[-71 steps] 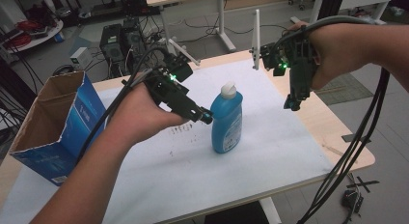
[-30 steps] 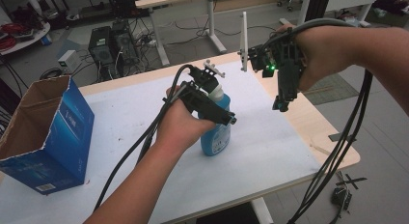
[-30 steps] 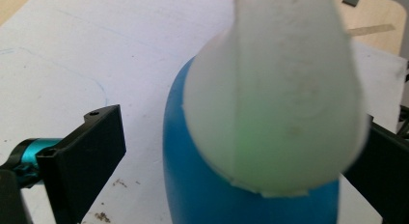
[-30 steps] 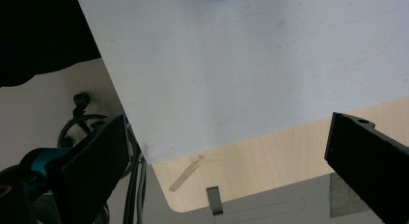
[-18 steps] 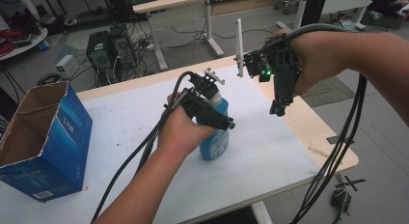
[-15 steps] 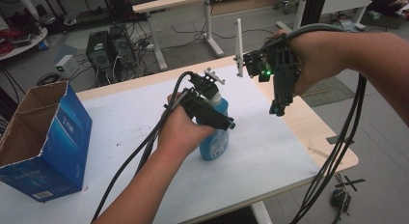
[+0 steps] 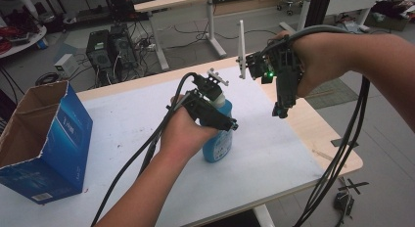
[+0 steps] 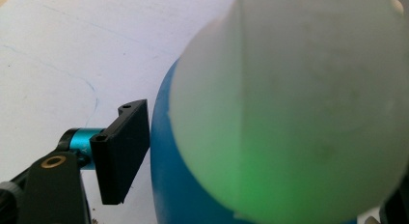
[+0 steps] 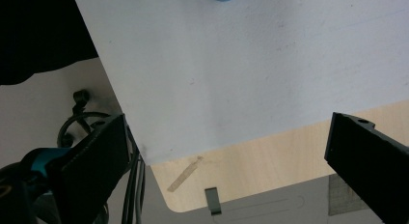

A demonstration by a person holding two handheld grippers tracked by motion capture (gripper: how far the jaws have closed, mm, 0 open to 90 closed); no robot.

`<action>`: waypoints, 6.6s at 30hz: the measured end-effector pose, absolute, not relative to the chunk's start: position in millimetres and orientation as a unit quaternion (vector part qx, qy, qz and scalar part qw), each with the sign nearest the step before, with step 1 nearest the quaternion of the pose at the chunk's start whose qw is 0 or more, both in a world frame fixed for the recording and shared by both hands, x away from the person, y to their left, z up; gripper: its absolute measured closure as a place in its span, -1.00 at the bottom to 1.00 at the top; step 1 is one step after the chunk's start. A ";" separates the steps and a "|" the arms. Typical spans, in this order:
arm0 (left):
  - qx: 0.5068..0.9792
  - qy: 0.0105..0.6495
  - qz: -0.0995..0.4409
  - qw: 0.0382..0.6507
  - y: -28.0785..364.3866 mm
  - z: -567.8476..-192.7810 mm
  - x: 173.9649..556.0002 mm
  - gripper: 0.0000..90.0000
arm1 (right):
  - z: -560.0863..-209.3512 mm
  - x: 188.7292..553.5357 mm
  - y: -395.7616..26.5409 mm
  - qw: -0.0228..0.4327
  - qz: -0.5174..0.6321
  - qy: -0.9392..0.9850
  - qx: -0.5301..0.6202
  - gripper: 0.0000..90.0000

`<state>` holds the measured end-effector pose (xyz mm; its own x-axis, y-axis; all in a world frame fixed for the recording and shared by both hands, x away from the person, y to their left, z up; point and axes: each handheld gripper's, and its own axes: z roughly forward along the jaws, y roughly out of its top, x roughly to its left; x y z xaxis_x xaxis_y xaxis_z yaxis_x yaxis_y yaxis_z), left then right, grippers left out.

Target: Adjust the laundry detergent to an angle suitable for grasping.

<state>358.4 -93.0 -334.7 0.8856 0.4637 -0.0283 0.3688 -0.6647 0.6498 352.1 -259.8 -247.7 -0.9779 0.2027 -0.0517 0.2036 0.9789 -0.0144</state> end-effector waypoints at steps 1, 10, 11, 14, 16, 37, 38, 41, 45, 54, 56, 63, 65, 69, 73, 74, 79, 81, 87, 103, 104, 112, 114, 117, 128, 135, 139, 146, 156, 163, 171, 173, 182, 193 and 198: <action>0.910 0.229 0.070 0.340 -93.0 -334.7 358.4 -0.55 | -247.7 352.1 -259.8 0.025 -0.010 0.994 0.102 -0.97; 0.911 0.223 0.066 0.341 -91.7 -336.1 357.8 -0.36 | -246.9 351.7 -258.8 0.026 -0.011 0.994 0.102 -0.97; 0.911 0.223 0.066 0.341 -91.7 -336.1 357.8 -0.36 | -246.9 351.7 -258.8 0.026 -0.011 0.994 0.102 -0.97; 0.909 0.223 0.067 0.346 -91.3 -334.6 356.9 -0.28 | -247.2 351.6 -258.7 0.026 -0.011 0.994 0.101 -0.97; 0.909 0.222 0.068 0.347 -91.0 -334.1 357.0 -0.28 | -247.3 351.8 -258.3 0.026 -0.013 0.995 0.100 -0.97; 0.909 0.234 0.066 0.338 -92.5 -336.1 356.1 -0.05 | -247.6 351.1 -259.0 0.026 -0.014 0.994 0.103 -0.97; 0.910 0.233 0.066 0.337 -92.7 -336.0 355.8 -0.04 | -248.1 351.2 -259.0 0.026 -0.014 0.995 0.100 -0.97; 0.910 0.233 0.064 0.336 -91.9 -335.6 356.2 -0.04 | -249.1 350.7 -258.5 0.026 -0.014 0.994 0.102 -0.97; 0.911 0.230 0.057 0.338 -88.1 -332.1 355.9 -0.03 | -250.6 350.7 -258.3 0.025 -0.015 0.994 0.102 -0.97; 0.914 0.207 0.062 0.342 -58.4 -300.0 349.2 -0.03 | -253.5 350.7 -255.9 0.026 -0.012 0.995 0.098 -0.97; 0.917 0.201 0.064 0.339 -49.8 -292.7 349.1 -0.03 | -253.9 350.4 -254.5 0.027 -0.012 0.995 0.096 -0.97; 0.930 0.171 0.063 0.319 -24.0 -275.5 351.7 -0.04 | -254.0 350.6 -246.9 0.028 -0.011 0.996 0.090 -0.97; 0.932 0.165 0.058 0.317 -15.0 -271.5 353.6 -0.04 | -254.4 350.3 -242.7 0.028 -0.010 0.995 0.093 -0.97; 0.936 0.150 0.050 0.315 3.4 -263.9 356.5 -0.04 | -254.3 351.1 -235.2 0.028 -0.012 0.996 0.083 -0.97; 0.940 0.125 0.043 0.315 21.2 -257.6 355.8 -0.04 | -254.4 351.9 -226.2 0.027 -0.015 0.997 0.077 -0.97; 0.942 0.114 0.038 0.313 30.1 -255.1 355.5 -0.04 | -254.8 352.9 -224.6 0.025 -0.013 0.997 0.074 -0.97; 0.946 0.097 0.026 0.308 46.0 -252.5 357.5 -0.04 | -255.9 355.7 -217.5 0.025 -0.016 0.997 0.070 -0.97; 0.947 0.091 0.020 0.306 54.1 -251.5 359.1 -0.04 | -256.0 356.6 -214.6 0.024 -0.018 0.997 0.066 -0.97; 0.950 0.068 0.003 0.304 71.9 -253.0 361.7 -0.04 | -257.4 358.8 -206.5 0.021 -0.022 0.997 0.064 -0.97; 0.949 -0.056 -0.040 0.306 80.6 -270.9 363.1 -0.04 | -263.5 360.8 -195.6 0.020 -0.021 0.998 0.055 -0.97; 0.948 -0.083 -0.038 0.305 81.2 -274.2 362.0 -0.04 | -264.0 361.1 -195.0 0.020 -0.023 0.998 0.055 -0.97; 0.938 -0.143 -0.053 0.310 78.6 -288.6 360.6 -0.04 | -265.8 363.9 -192.1 0.019 -0.024 0.998 0.050 -0.97; 0.936 -0.153 -0.058 0.311 78.2 -291.5 360.2 -0.04 | -266.0 364.3 -191.9 0.019 -0.024 0.998 0.049 -0.97; 0.933 -0.161 -0.065 0.316 78.0 -295.1 360.2 -0.04 | -266.0 363.9 -191.7 0.018 -0.024 0.998 0.050 -0.97; 0.929 -0.173 -0.081 0.317 80.0 -314.8 360.6 -0.04 | -266.6 361.3 -193.8 0.019 -0.026 0.998 0.050 -0.97; 0.928 -0.172 -0.074 0.321 78.6 -324.0 358.3 -0.04 | -268.3 361.0 -193.9 0.018 -0.026 0.998 0.052 -0.97; 0.927 -0.176 -0.079 0.322 78.0 -325.7 358.4 -0.04 | -269.6 361.1 -193.5 0.017 -0.029 0.998 0.049 -0.97; 0.927 -0.180 -0.080 0.318 77.3 -330.1 357.2 -0.05 | -273.4 361.9 -193.9 0.014 -0.027 0.998 0.049 -0.97; 0.924 -0.183 -0.085 0.325 79.7 -333.0 357.6 -0.05 | -275.5 362.3 -193.8 0.011 -0.028 0.998 0.052 -0.97; 0.926 -0.179 -0.084 0.322 77.6 -332.0 356.0 -0.10 | -276.6 361.6 -193.5 0.010 -0.029 0.998 0.052 -0.97; 0.929 -0.173 -0.076 0.319 80.3 -329.3 354.2 -0.21 | -278.1 361.1 -193.3 0.009 -0.028 0.998 0.052 -0.97; 0.930 -0.170 -0.078 0.317 80.4 -329.0 353.5 -0.24 | -277.9 361.0 -193.1 0.010 -0.026 0.998 0.052 -0.97; 0.937 -0.147 -0.068 0.309 85.5 -324.6 352.9 -0.37 | -278.6 361.6 -190.2 0.009 -0.029 0.998 0.049 -0.97; 0.952 -0.119 -0.062 0.277 94.0 -314.1 352.6 -0.50 | -278.7 363.7 -185.4 0.007 -0.027 0.999 0.042 -0.97; 0.958 -0.110 -0.060 0.257 99.1 -305.0 353.0 -0.55 | -278.4 363.9 -182.4 0.006 -0.028 0.999 0.042 -0.97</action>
<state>353.0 99.1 -305.0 0.9687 -0.2412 -0.0583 -0.1797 -0.8439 0.5056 363.9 -182.4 -278.4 -0.9965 0.0827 -0.0152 0.0834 0.9949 -0.0561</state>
